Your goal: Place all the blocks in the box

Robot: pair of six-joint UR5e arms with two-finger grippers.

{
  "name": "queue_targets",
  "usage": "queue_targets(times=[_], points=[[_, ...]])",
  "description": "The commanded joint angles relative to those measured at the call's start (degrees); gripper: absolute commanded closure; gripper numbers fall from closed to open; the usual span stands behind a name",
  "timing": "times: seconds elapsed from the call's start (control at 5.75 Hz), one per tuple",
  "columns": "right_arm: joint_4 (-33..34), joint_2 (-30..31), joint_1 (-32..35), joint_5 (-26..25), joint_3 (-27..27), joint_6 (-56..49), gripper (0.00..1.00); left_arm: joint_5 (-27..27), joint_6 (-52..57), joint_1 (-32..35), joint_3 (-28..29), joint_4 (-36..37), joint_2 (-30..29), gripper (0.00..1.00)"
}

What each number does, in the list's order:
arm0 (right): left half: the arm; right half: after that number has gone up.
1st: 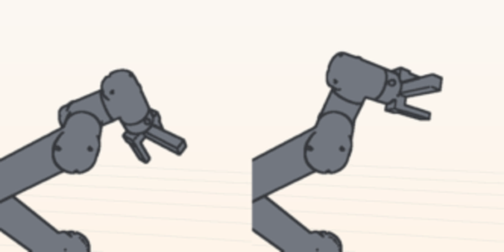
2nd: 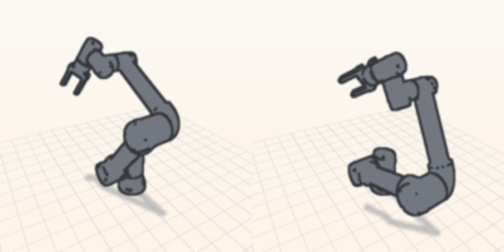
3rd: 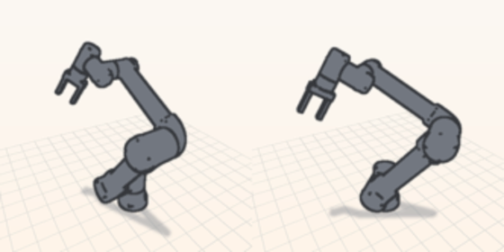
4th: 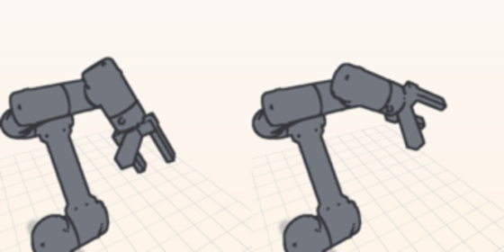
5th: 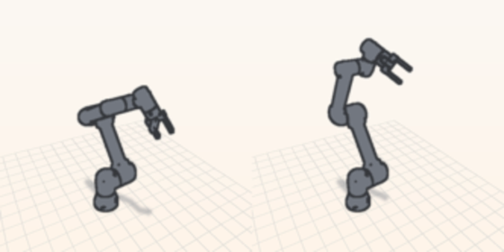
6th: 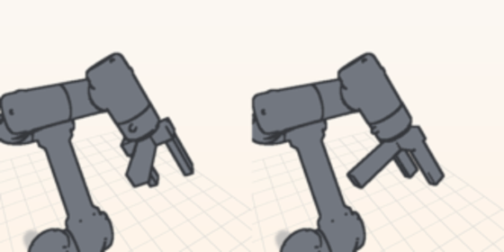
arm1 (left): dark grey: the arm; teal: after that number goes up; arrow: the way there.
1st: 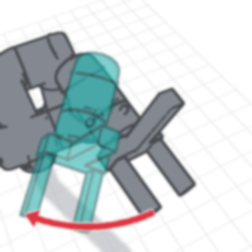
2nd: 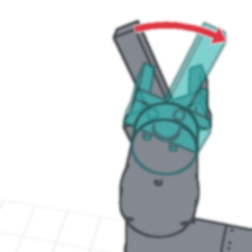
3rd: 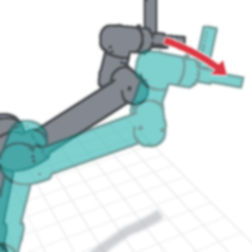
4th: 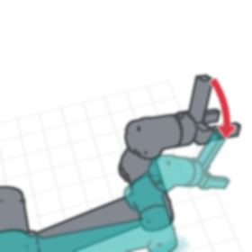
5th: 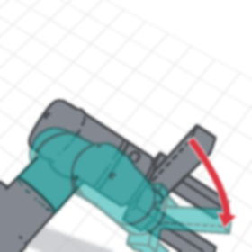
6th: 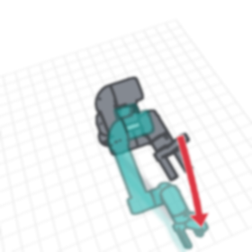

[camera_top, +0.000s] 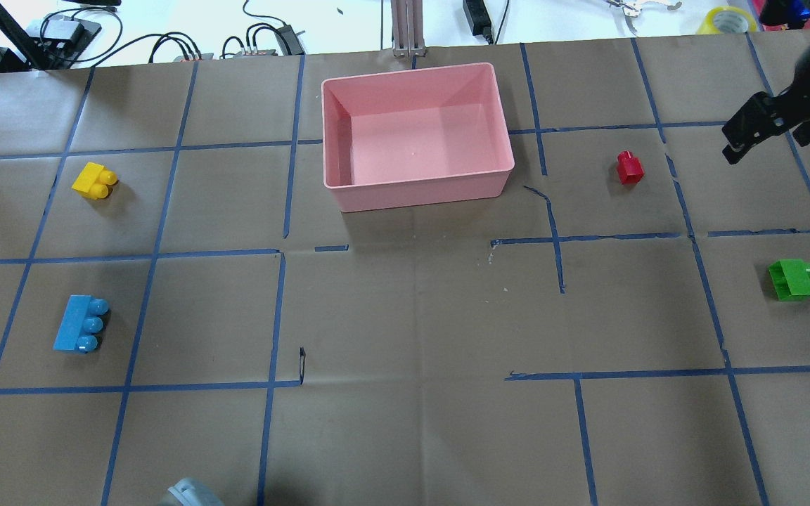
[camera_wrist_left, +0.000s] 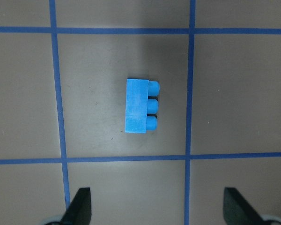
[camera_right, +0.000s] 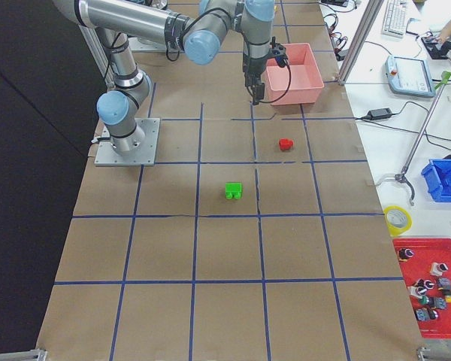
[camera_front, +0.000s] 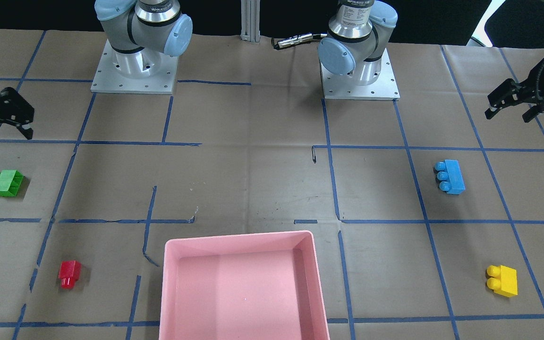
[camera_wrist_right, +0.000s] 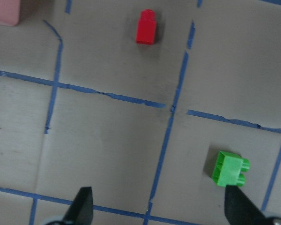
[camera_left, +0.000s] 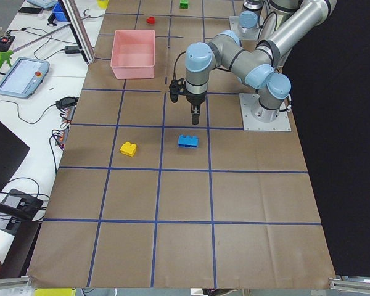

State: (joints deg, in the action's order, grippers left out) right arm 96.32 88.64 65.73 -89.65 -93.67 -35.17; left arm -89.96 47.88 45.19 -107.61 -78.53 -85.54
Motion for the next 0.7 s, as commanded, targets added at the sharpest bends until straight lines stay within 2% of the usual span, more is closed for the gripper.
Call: queue_targets(times=[0.0, 0.17, 0.35, 0.52], points=[[8.81, -5.36, -7.44, 0.26, -2.72, -2.79, 0.0, -0.04, -0.23, -0.02, -2.34, 9.24, -5.47, 0.01], [15.76, -7.06, -8.07, -0.52, -6.05, -2.97, 0.0, 0.13, -3.54, 0.42, -2.52, 12.41, -8.99, 0.01], [16.78, -7.6, -10.77, -0.44, -8.43, -2.97, 0.0, 1.18, -7.75, 1.9, -2.69, 13.22, -10.94, 0.01], [20.62, -9.52, -12.19, 0.0, -10.54, -2.89, 0.0, 3.89, -7.8, 2.44, -3.65, 16.36, -13.05, 0.01]])
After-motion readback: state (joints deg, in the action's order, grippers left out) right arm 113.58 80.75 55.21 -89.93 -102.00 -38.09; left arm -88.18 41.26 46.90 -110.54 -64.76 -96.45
